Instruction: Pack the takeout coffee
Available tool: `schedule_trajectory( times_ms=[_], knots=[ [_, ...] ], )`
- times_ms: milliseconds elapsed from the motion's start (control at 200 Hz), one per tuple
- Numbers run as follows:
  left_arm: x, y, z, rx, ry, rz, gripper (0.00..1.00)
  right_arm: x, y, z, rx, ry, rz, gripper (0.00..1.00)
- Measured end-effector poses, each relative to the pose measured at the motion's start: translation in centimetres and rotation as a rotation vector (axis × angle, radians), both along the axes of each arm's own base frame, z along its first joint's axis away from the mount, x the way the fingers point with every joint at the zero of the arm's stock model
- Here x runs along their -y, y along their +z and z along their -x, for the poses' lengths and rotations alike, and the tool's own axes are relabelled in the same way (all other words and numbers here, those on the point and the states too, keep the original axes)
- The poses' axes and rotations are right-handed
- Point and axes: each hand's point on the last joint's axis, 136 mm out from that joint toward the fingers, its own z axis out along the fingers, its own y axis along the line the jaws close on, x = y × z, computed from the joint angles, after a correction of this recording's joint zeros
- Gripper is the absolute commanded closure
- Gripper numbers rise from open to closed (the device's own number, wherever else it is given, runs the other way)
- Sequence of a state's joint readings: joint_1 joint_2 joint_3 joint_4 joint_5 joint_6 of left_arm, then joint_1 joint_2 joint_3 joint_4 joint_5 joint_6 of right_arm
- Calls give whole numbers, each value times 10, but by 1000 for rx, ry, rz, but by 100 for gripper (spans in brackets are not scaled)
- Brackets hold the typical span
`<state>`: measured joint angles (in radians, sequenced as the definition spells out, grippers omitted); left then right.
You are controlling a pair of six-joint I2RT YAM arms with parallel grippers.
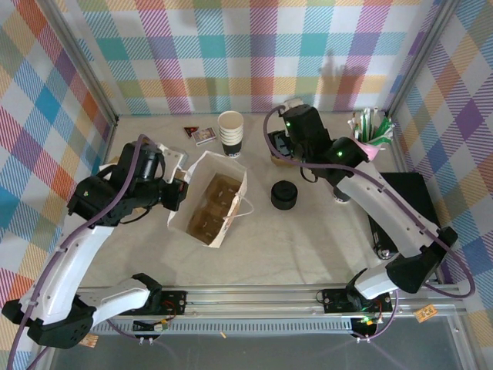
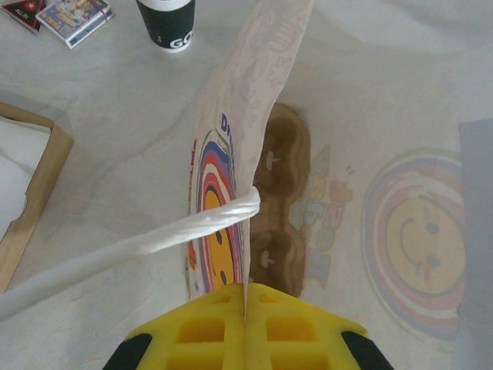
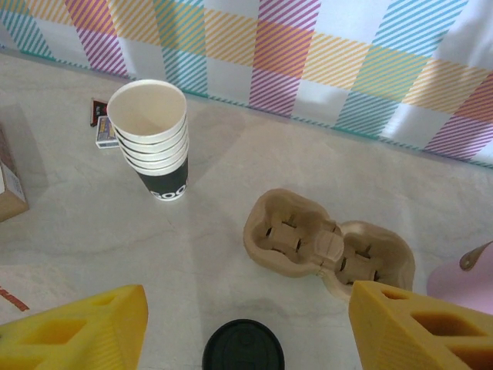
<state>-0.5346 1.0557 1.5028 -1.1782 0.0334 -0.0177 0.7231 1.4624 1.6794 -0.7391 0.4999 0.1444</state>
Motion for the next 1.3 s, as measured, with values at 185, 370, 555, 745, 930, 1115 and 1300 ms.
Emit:
schedule_trajectory(
  times_ms=[185, 370, 555, 745, 930, 1115, 1300],
  knots=[
    [6, 1, 1, -27, 26, 68, 100, -5, -6, -2, -24, -1, -8, 30],
    [15, -15, -6, -100, 102, 139, 100, -4, -7, -2, -46, -10, -10, 30],
    [21, -33, -16, -181, 191, 185, 100, -2, 2, -1, -48, -14, -13, 29],
    [28, -57, -27, -276, 256, 172, 60, 9, 2, 0, -65, -31, -4, 29],
    [23, -68, -33, -306, 330, 145, 56, 21, 16, 10, -44, -14, -11, 28],
    [18, -71, -35, -327, 381, 122, 71, 49, 37, 34, -5, -23, -26, 22],
    [15, -73, -34, -348, 438, 140, 94, 112, 27, 39, -73, -170, -15, 13]
  ],
)
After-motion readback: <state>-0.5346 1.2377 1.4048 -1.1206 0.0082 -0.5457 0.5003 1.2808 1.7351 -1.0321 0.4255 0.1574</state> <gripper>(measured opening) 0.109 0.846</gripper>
